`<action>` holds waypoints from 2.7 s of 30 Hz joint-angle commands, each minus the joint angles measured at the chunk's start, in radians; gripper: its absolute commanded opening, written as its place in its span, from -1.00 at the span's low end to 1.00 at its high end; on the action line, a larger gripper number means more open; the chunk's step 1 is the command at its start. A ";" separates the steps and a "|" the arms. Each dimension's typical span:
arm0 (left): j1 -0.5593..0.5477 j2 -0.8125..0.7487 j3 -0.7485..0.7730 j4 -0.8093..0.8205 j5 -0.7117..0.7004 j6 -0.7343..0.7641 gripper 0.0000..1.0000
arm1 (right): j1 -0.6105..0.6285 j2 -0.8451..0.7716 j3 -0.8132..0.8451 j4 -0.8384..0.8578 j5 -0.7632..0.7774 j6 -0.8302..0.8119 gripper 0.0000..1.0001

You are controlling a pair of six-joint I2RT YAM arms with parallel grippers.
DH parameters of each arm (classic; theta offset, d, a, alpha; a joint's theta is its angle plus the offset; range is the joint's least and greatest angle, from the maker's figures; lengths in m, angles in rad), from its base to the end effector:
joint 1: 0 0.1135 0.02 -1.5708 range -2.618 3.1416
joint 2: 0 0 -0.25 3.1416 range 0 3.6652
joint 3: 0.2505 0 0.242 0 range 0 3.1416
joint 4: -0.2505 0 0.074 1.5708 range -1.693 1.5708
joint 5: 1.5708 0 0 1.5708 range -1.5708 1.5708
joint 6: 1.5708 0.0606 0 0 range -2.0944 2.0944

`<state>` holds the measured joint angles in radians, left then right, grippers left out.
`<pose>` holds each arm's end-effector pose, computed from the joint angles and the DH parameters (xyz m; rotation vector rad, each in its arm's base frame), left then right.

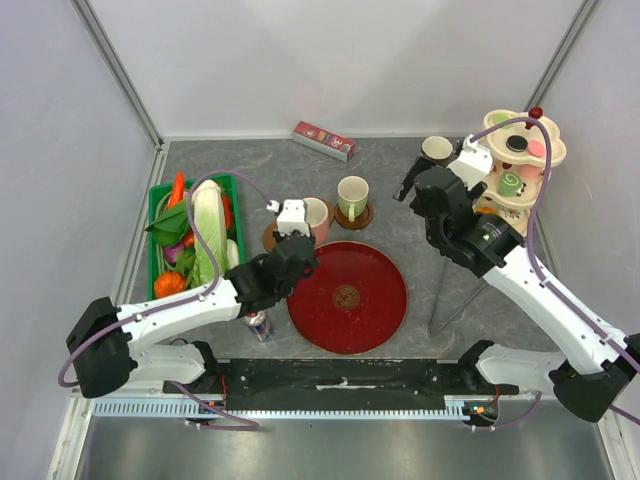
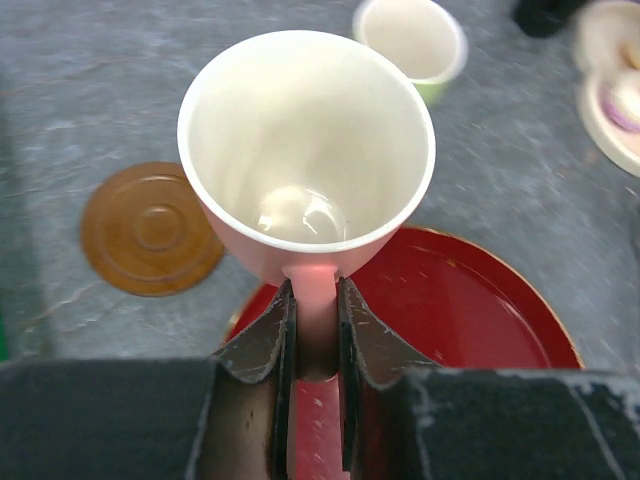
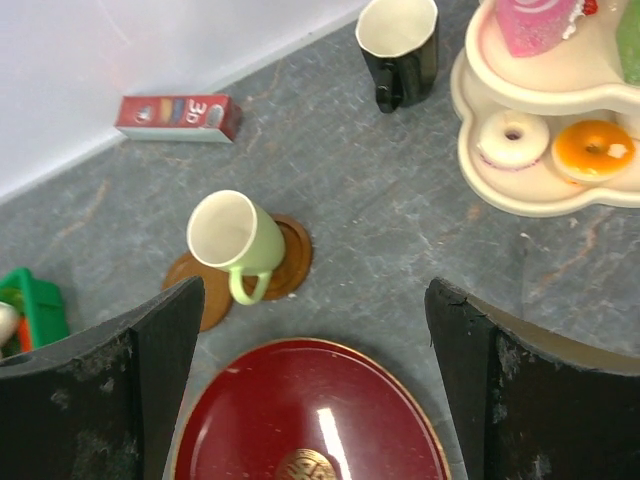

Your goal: Serve the afternoon tea

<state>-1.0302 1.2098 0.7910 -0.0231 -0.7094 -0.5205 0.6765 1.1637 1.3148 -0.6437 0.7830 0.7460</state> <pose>0.1773 -0.2187 0.2555 0.0470 1.9146 -0.3332 0.2192 0.1212 0.3824 0.5235 1.8423 0.1446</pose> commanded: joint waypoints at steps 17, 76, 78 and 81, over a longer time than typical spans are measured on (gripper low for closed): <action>0.318 0.364 0.229 0.256 0.102 -0.013 -0.96 | -0.052 -0.130 -0.216 0.111 0.173 -0.183 0.96; 0.340 0.149 0.157 0.129 0.131 -0.068 0.95 | -0.459 1.007 0.848 -0.106 -0.295 -0.284 0.95; 0.341 0.132 0.142 0.132 0.120 -0.067 0.95 | -0.460 1.021 0.827 -0.111 -0.294 -0.271 0.93; 0.341 0.123 0.136 0.132 0.123 -0.065 0.96 | -0.460 1.033 0.791 -0.091 -0.288 -0.260 0.86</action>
<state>-0.6930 1.3663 0.9401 0.0986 -0.5495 -0.5789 0.2138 2.1841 2.1014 -0.7223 0.4728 0.4625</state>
